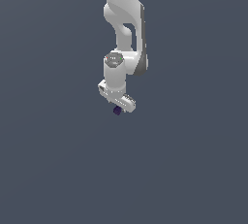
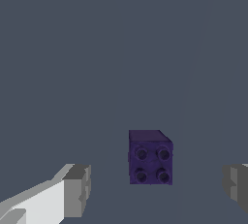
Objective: Pick up the object and move it to a goal position.
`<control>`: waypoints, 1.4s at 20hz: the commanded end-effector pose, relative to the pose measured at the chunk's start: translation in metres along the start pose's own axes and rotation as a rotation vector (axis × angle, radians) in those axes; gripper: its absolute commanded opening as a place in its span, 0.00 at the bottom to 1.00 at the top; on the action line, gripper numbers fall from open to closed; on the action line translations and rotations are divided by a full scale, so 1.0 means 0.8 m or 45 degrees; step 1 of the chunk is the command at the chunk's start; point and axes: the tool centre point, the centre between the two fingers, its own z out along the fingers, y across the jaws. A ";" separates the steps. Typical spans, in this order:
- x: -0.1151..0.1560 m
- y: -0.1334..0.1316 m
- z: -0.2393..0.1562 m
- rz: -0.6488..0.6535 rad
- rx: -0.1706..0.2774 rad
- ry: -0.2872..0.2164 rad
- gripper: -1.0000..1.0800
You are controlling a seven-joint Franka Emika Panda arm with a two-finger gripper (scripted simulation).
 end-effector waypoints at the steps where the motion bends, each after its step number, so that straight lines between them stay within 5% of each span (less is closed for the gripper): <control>1: -0.001 0.001 0.012 0.002 -0.001 -0.001 0.96; 12: -0.001 0.001 0.052 0.005 0.000 0.000 0.96; 13: -0.001 0.001 0.052 0.005 0.000 0.000 0.00; 28: 0.004 0.002 0.043 0.005 0.000 0.000 0.00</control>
